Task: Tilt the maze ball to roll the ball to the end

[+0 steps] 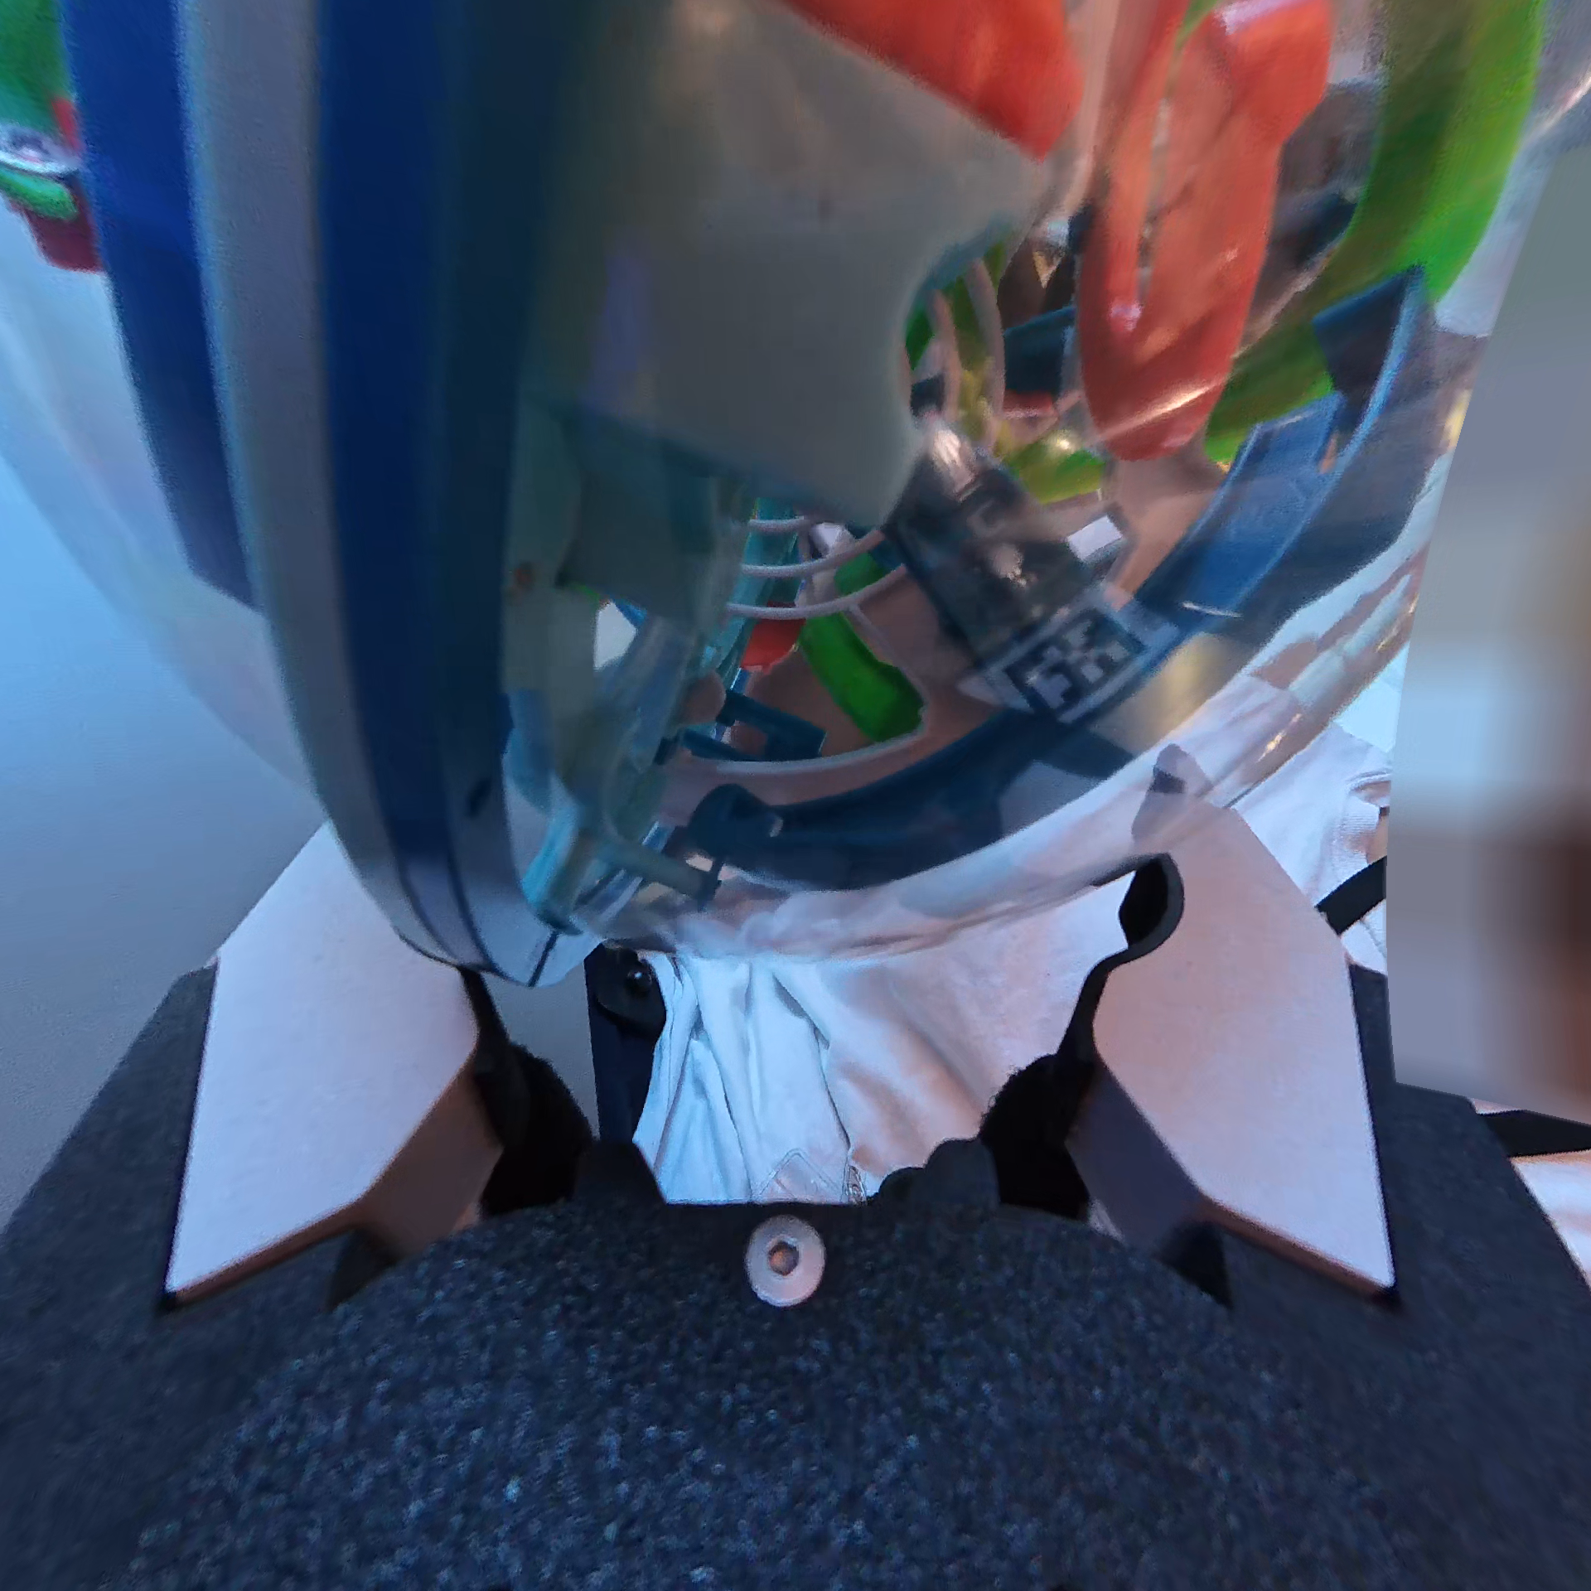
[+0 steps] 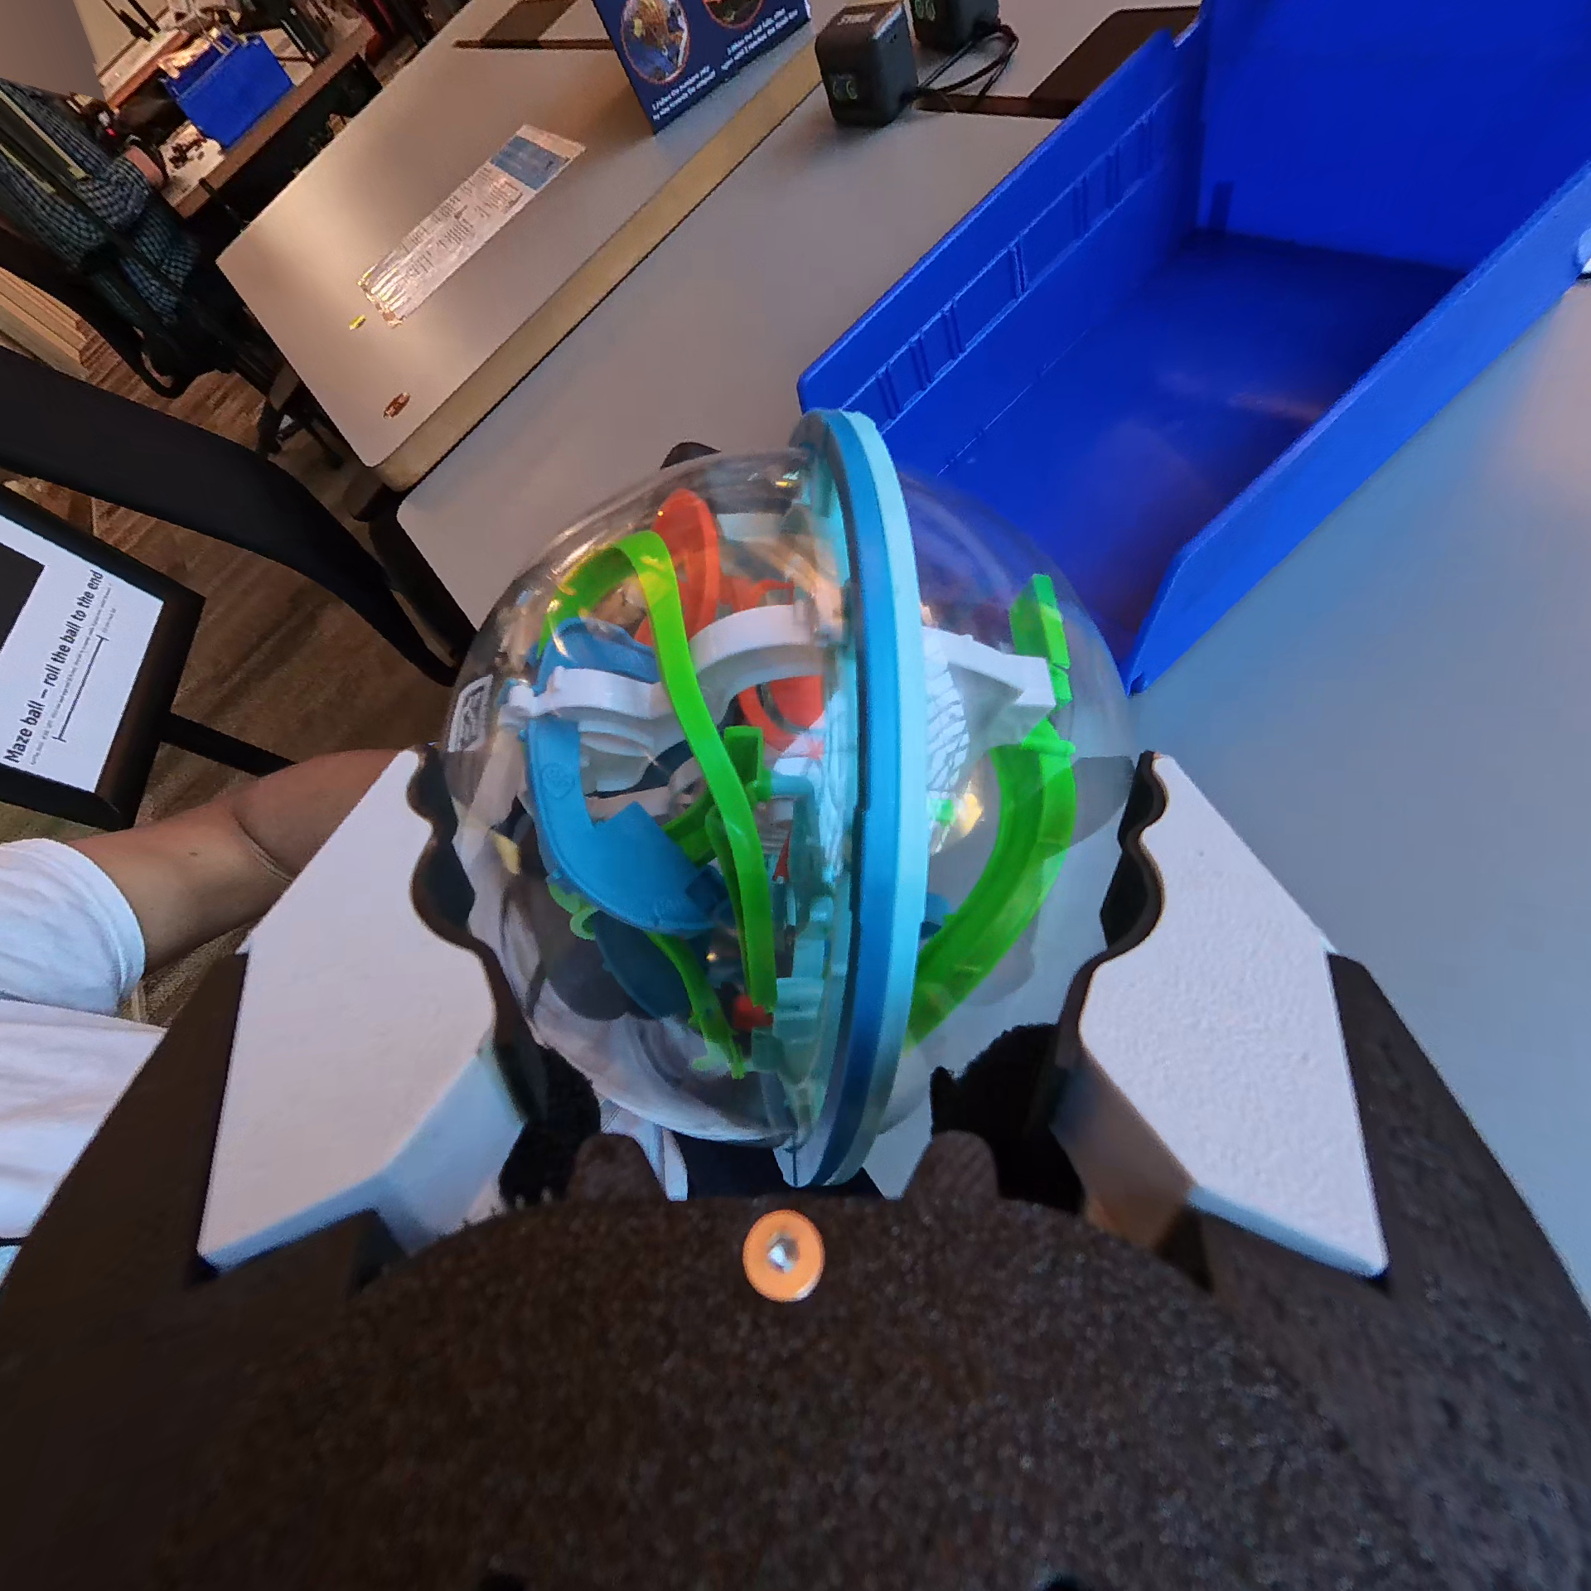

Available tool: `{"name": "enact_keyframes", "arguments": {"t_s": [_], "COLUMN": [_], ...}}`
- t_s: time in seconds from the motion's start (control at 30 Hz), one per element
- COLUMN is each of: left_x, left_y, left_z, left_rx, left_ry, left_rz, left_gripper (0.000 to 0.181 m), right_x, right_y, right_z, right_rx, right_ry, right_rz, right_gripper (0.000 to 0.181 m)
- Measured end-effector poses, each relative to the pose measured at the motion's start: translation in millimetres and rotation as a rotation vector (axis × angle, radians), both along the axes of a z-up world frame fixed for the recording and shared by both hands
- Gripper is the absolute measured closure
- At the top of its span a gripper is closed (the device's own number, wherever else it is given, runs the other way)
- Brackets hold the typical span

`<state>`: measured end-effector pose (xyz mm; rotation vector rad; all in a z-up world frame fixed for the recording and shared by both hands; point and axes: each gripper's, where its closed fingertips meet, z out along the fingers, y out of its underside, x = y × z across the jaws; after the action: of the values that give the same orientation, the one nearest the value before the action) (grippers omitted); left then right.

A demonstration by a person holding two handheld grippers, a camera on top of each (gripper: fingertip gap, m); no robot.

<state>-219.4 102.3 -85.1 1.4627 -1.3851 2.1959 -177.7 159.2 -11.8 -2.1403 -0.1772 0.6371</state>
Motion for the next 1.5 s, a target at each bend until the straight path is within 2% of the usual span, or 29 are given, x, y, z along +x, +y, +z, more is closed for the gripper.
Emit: {"name": "enact_keyframes", "arguments": {"t_s": [0.9, 1.5], "left_x": [8, 2], "left_y": [-1, 11], "left_z": [10, 7], "left_rx": [-0.087, 0.009], "left_ry": [-0.040, -0.028], "left_rz": [0.026, 0.065], "left_gripper": [0.027, 0.026], "right_x": [2, -4], "right_y": [11, 16], "right_z": [8, 10], "right_rx": [-0.050, 0.044], "right_ry": [-0.040, -0.020], "right_rz": [0.030, 0.047], "right_gripper": [0.033, 0.033]}}
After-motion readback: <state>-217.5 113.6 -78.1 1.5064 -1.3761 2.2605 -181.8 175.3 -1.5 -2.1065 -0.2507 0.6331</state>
